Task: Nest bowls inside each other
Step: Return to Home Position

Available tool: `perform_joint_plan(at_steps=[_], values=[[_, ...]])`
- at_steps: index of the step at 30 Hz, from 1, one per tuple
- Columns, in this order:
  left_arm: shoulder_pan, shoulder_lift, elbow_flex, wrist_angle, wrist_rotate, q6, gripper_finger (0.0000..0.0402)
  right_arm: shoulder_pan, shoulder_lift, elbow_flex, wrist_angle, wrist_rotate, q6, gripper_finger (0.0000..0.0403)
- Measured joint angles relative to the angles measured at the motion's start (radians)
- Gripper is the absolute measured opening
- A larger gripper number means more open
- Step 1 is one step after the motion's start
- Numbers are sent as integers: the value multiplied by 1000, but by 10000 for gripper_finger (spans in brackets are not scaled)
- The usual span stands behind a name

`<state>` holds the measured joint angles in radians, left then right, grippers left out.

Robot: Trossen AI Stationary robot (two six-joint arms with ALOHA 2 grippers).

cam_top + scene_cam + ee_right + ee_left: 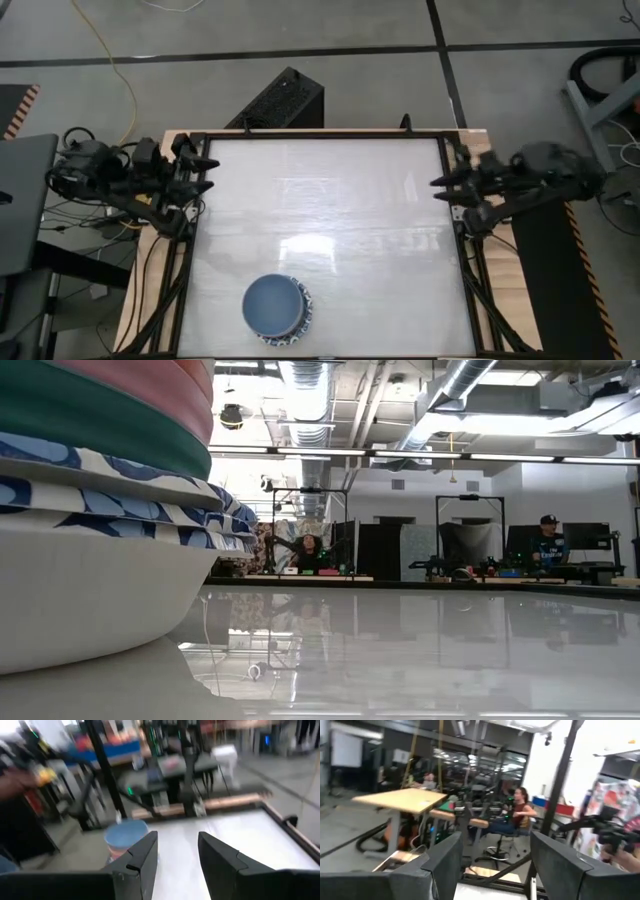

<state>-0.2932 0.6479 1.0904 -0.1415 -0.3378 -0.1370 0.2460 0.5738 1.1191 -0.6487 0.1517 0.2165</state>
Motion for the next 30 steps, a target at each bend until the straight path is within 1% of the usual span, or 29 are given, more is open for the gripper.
perform_joint_plan(at_steps=[2, 4, 6, 10, 13, 19, 24, 27, 30], values=[[0, 0, 0, 7, 25, 28, 221, 0, -79, -88, 72, -2, 12, 162], [0, 0, -5, 7, 28, 53, 221, 0, -156, -151, 138, -4, 25, 162], [0, -11, -36, 11, 27, 69, 221, 0, -216, -206, 191, -3, 30, 162], [0, -43, -146, 59, 4, 70, 221, 0, -311, -282, 226, -3, 41, 162], [0, -92, -267, 133, 2, 44, 221, 0, -371, -309, 217, 7, 53, 162], [0, -274, -552, 372, -8, -8, 221, 0, -480, -354, 213, 13, 36, 162], [0, -434, -759, 576, -58, -10, 221, 0, -571, -396, 205, 28, -41, 162], [0, -519, -837, 614, -92, -34, 221, 0, -568, -391, 169, 56, -97, 162], [0, -599, -896, 611, -119, -68, 221, 2, -570, -412, 180, 67, -97, 162]])
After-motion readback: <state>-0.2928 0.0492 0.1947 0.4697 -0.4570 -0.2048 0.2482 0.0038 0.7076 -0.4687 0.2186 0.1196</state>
